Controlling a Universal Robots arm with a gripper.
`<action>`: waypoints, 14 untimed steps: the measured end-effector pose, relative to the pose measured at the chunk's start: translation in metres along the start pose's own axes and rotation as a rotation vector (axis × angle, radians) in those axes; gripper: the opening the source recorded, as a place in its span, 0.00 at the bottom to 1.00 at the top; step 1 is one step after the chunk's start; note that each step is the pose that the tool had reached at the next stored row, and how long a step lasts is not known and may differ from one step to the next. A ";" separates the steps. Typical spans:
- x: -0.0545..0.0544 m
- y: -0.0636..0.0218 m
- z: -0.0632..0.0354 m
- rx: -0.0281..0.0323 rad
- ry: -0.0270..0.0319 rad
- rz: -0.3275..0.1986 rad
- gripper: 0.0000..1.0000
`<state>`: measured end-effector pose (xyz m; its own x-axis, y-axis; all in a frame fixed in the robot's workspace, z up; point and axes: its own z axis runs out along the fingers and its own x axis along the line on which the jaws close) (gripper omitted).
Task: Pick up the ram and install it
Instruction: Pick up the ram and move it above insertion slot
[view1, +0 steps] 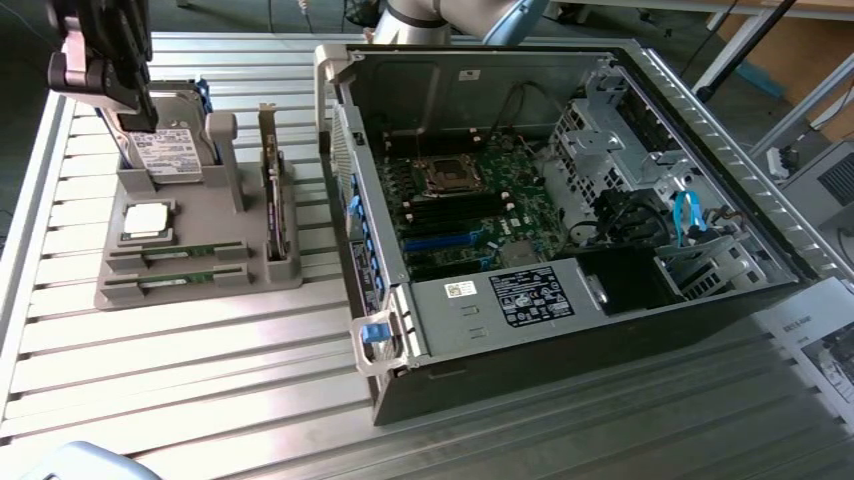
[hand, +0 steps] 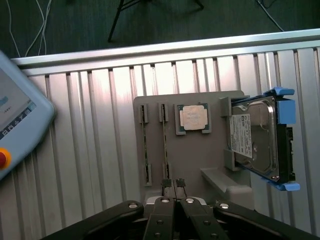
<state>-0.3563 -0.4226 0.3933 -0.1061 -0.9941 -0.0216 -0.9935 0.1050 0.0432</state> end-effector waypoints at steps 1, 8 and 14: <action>0.000 0.0000 0.0000 0.0000 0.0000 0.000 0.10; 0.000 0.0000 -0.0001 -0.0001 0.0001 0.000 0.10; 0.000 -0.0001 0.0000 0.0000 0.0000 0.000 0.30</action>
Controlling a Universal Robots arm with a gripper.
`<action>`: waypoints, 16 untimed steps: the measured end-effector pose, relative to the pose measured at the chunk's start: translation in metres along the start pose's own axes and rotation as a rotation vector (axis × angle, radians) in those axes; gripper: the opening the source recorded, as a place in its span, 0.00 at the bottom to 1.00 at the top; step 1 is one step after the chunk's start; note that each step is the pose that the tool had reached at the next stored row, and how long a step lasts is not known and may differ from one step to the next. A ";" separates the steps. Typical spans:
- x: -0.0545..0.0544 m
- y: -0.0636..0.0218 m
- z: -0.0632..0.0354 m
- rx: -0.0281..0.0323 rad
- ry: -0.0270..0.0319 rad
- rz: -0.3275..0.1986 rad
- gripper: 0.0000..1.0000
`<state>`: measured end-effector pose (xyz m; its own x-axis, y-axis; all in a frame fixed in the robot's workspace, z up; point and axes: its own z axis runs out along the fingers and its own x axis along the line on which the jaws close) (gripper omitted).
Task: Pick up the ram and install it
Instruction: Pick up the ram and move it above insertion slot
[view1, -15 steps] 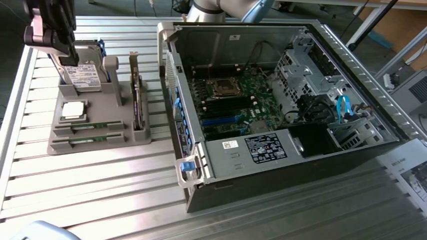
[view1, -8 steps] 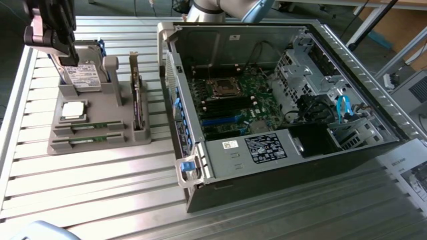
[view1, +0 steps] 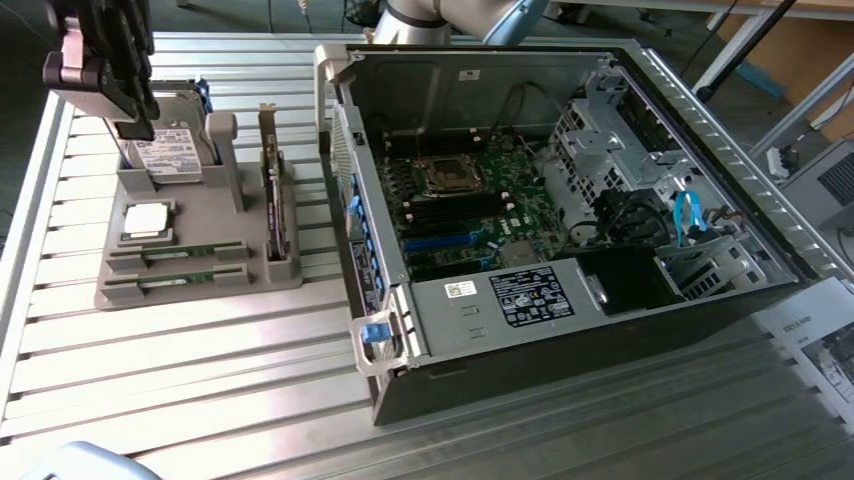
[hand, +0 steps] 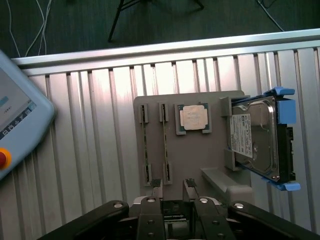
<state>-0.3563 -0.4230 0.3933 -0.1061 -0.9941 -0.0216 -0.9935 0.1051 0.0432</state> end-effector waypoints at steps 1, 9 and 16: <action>0.000 0.0000 0.0000 0.0000 0.0000 0.000 0.30; 0.000 -0.0002 0.0043 0.0001 0.0000 0.000 0.30; 0.000 -0.0005 0.0108 0.0003 0.0000 0.000 0.30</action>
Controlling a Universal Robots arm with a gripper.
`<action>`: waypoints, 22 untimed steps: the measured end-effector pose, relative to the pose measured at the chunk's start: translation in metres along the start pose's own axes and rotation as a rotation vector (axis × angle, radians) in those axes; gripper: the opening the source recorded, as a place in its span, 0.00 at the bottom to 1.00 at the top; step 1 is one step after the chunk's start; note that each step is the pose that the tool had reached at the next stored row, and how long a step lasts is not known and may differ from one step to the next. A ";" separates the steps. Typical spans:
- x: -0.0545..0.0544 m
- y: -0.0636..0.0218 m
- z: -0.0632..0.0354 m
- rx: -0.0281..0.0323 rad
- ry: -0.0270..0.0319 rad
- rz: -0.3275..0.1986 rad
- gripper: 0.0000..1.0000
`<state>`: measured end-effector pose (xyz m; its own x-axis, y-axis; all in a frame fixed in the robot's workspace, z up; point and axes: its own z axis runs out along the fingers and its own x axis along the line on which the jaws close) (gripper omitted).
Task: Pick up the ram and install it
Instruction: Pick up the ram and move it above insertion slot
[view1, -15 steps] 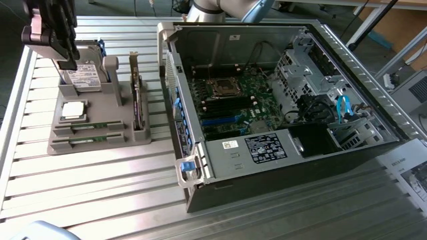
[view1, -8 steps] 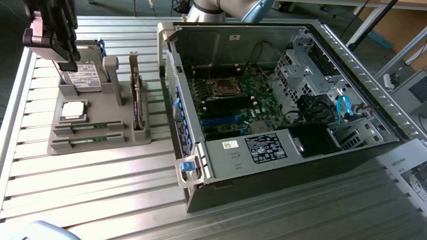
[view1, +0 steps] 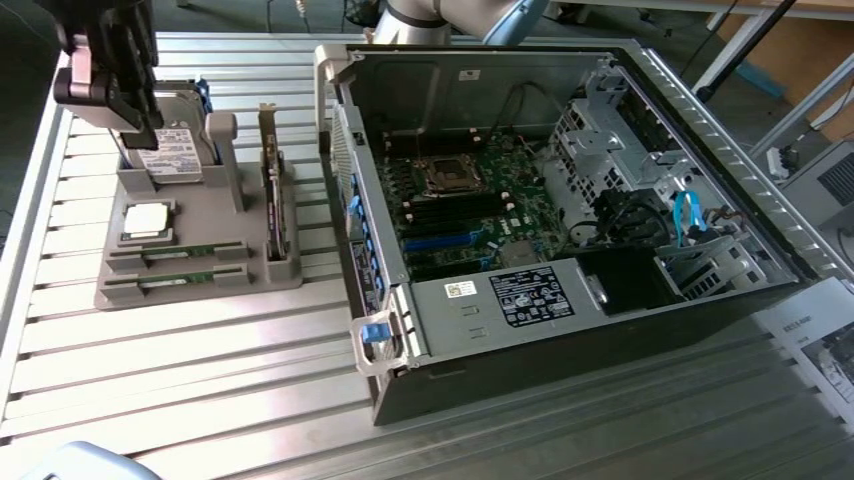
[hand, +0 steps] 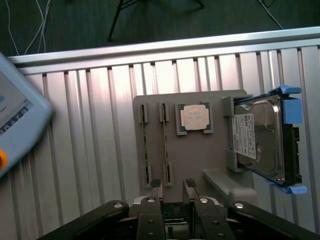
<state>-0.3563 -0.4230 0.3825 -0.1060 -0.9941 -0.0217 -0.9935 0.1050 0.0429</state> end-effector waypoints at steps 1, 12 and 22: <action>0.000 -0.0001 0.0011 0.0001 0.0000 0.000 0.30; 0.000 -0.0006 0.0145 0.0002 0.0000 0.000 0.30; 0.001 -0.0011 0.0261 0.0002 -0.0001 0.000 0.30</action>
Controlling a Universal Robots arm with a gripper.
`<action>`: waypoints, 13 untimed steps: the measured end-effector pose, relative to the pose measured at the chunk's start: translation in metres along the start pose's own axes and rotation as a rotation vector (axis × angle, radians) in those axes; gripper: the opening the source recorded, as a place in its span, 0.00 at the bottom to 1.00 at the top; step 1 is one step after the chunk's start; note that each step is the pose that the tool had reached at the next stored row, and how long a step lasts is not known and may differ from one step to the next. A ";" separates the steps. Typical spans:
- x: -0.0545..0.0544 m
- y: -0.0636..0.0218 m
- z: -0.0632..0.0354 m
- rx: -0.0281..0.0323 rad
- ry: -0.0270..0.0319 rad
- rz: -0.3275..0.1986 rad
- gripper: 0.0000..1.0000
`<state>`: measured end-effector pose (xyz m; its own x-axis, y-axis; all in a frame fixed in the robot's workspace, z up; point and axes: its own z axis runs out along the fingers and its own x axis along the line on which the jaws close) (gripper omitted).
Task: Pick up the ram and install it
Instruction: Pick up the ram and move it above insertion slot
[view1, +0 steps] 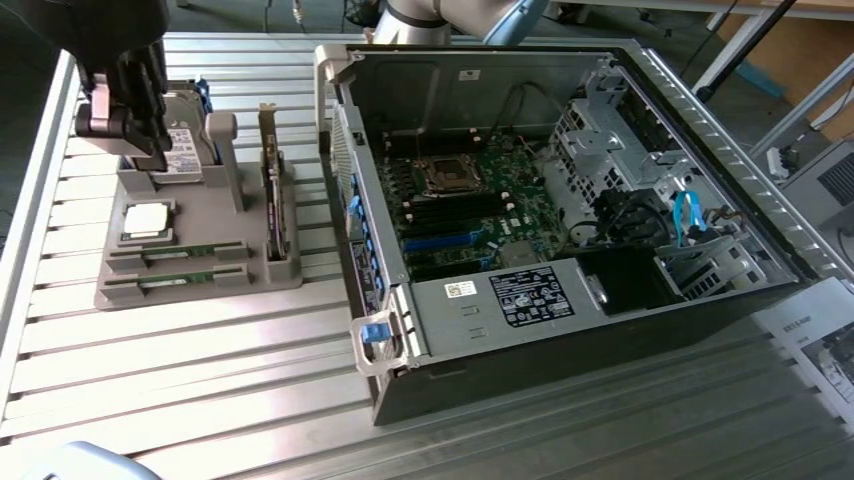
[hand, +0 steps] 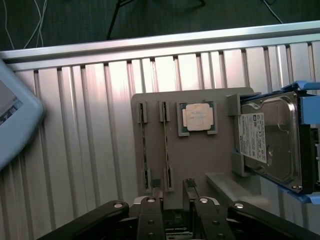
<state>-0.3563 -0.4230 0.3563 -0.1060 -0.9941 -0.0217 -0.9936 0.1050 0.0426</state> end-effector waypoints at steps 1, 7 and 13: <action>0.000 -0.0001 0.0013 0.0000 0.0000 0.000 0.30; 0.000 -0.0004 0.0086 0.0000 0.0000 0.000 0.30; 0.000 -0.0007 0.0154 -0.0001 0.0001 0.000 0.30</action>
<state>-0.3563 -0.4230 0.3409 -0.1060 -0.9941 -0.0216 -0.9936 0.1050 0.0427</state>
